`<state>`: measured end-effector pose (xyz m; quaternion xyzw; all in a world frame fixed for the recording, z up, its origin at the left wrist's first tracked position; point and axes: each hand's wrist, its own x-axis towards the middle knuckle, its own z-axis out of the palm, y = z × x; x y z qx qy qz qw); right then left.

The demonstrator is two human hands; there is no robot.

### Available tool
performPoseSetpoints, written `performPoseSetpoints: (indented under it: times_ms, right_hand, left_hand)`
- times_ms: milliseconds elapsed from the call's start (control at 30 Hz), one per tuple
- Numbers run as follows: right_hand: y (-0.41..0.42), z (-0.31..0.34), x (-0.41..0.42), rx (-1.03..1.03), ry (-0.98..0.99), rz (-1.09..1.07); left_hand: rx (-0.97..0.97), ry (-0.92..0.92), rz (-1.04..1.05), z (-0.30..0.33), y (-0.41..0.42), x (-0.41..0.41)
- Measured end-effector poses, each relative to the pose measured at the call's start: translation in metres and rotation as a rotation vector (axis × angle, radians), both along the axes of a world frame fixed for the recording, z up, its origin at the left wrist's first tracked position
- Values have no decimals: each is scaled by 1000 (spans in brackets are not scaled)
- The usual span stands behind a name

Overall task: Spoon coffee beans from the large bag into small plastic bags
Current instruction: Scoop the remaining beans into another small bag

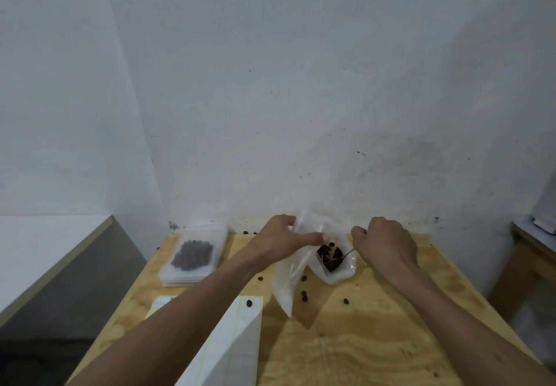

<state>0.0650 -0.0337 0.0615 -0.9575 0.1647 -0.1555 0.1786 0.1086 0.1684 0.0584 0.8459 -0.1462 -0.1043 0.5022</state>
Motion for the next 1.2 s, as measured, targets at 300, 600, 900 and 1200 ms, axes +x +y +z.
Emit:
performPoseSetpoints:
  times_ms: [300, 600, 900, 1200]
  right_hand:
    - [-14, -43, 0, 392, -11, -141]
    - [-11, -59, -13, 731, -6, -51]
    - [-18, -29, -3, 741, -83, -2]
    - [-16, -2, 3, 780, -131, 62]
  left_hand:
    - [62, -24, -52, 3, 7, -3]
    - [213, -64, -45, -11, 29, 9]
    - [463, -175, -91, -25, 47, 18]
    - [447, -120, -48, -35, 50, 16]
